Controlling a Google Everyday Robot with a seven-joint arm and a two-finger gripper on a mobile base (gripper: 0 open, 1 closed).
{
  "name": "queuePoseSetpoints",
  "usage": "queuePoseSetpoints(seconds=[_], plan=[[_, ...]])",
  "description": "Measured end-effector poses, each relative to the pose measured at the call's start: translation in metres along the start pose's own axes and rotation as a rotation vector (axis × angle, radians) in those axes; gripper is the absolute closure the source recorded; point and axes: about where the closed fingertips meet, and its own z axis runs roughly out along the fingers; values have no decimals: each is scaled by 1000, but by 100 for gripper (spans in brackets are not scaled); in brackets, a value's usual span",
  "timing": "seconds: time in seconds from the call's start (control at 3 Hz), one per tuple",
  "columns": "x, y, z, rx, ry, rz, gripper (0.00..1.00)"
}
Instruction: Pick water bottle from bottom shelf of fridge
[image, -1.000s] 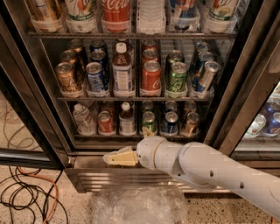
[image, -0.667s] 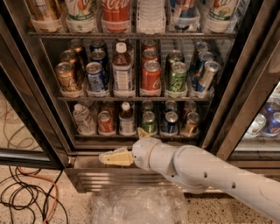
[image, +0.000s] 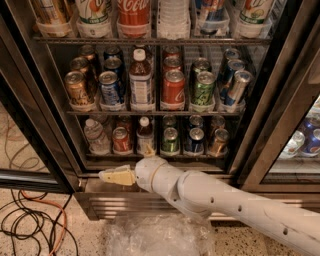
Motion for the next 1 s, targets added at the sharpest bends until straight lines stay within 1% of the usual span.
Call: queuePoseSetpoints(seconds=[0.33,0.67,1.0], plan=[[1,-4,1,14,-3,4,0],[3,-1,4,34,13,-51,0],[6,-2,21,63,3,-137,0]])
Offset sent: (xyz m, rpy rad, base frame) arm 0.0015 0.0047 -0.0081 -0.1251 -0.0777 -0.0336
